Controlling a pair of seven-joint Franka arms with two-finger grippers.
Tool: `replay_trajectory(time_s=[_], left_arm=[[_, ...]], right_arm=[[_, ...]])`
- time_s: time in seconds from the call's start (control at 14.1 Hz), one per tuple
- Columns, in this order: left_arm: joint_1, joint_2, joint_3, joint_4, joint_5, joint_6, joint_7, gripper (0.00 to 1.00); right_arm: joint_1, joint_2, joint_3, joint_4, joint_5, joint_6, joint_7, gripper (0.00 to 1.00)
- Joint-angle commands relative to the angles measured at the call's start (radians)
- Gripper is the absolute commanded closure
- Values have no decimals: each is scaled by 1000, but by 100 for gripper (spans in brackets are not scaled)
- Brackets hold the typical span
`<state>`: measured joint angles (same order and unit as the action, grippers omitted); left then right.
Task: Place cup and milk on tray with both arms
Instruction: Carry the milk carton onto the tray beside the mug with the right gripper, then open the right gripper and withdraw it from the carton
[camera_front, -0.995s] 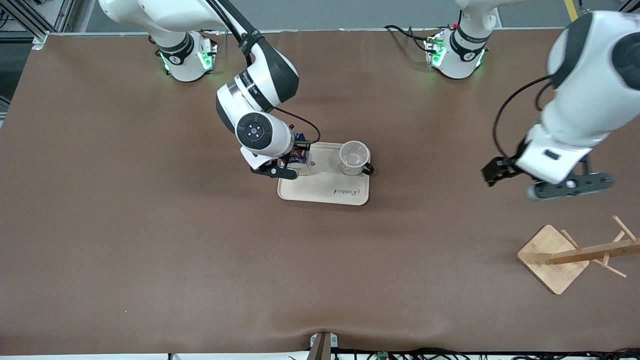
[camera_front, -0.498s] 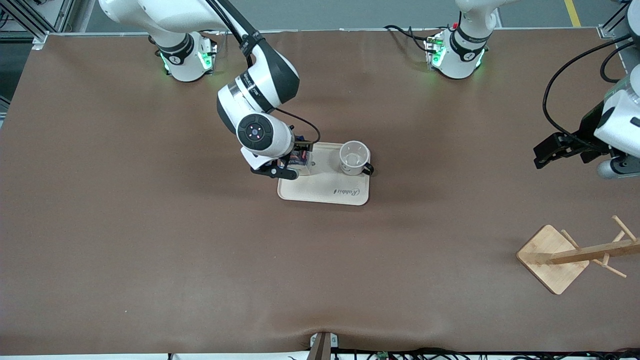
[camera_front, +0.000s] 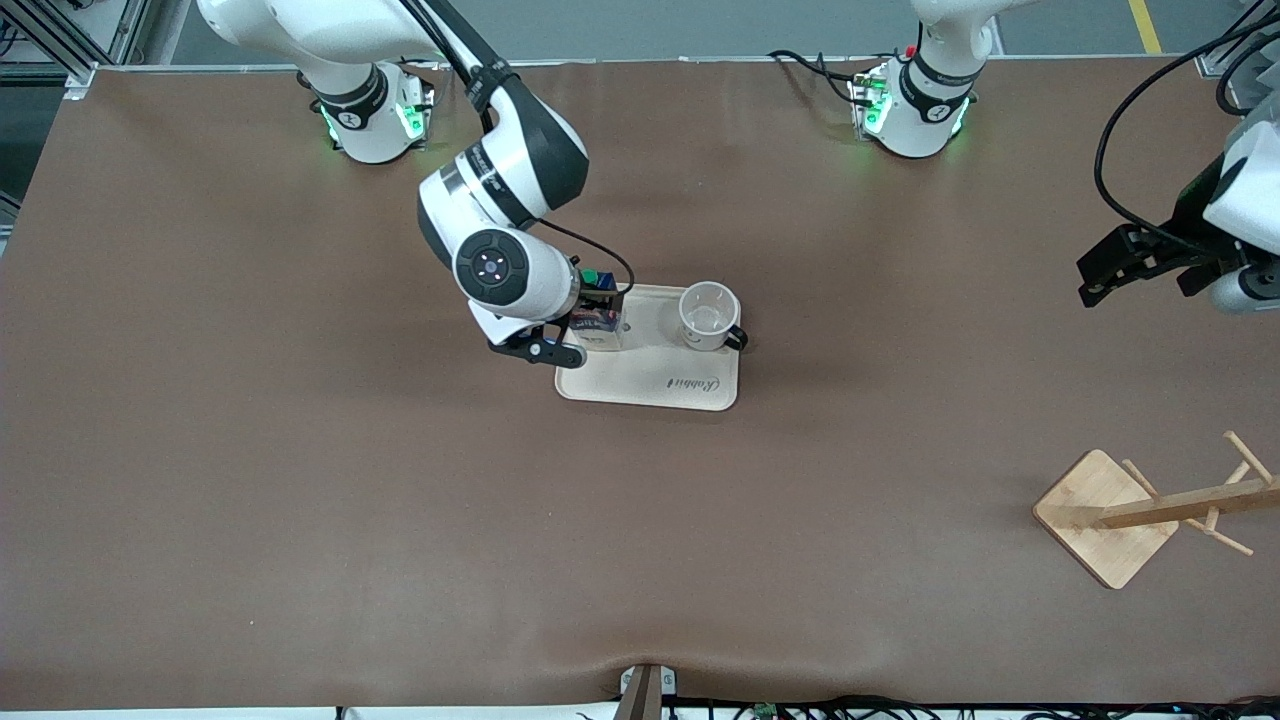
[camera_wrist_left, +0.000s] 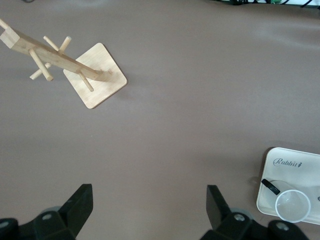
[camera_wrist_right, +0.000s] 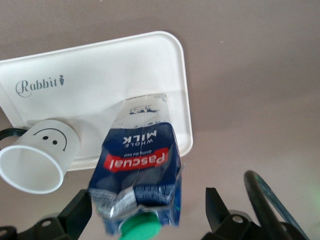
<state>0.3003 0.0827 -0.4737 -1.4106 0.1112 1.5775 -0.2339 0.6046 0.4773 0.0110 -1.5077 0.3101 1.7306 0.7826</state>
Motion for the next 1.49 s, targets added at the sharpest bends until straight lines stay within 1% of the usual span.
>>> replay_trajectory(time_s=[0.0,0.07,0.14,0.21,0.36,0.43,0.64,0.78,0.92,1.07,1.14,1.21,1.28,1.35,1.42], left_arm=[[-9,-23,21,-17,-21,-8,30,0],[-65,-32,80,-34,-21,-16,54,0],[-134,-47,166,-51,-27,-17,76,0],[-179,-53,217,-54,-50,-23,84,0],[-258,-64,314,-57,-61,-71,84,0],[-277,-82,335,-79,-62,-82,84,0],[-270,-135,343,-134,-93,-77,84,0],[-270,-167,340,-157,-94,-77,85,0],[-267,-195,342,-179,-94,-76,85,0],[-268,-201,343,-177,-96,-80,99,0],[-267,-201,343,-174,-96,-83,108,0],[-267,-201,343,-173,-96,-83,120,0],[-267,-198,345,-171,-93,-85,139,0],[-265,-195,345,-171,-91,-92,140,0],[-265,-195,345,-171,-91,-108,136,0]], right_arm=[[-70,-2,6,150,17,-123,29,0],[-98,-5,7,185,21,-123,29,0],[-110,-6,7,223,20,-118,29,0],[-124,-6,6,266,14,-118,24,0],[-193,-6,7,281,12,-121,-11,0],[-228,-8,7,282,12,-121,-66,0],[-359,-34,7,282,15,-137,-237,0],[-471,-51,4,282,6,-205,-410,0],[-587,-52,-2,281,-63,-223,-605,0],[-656,-69,-3,271,-155,-224,-824,0],[-690,-83,-3,255,-164,-226,-888,0],[-704,-88,-3,256,-184,-226,-916,0],[-700,-89,-3,261,-230,-226,-907,0],[-704,-133,-5,259,-246,-233,-883,0],[-722,-217,-9,229,-247,-253,-869,0]])
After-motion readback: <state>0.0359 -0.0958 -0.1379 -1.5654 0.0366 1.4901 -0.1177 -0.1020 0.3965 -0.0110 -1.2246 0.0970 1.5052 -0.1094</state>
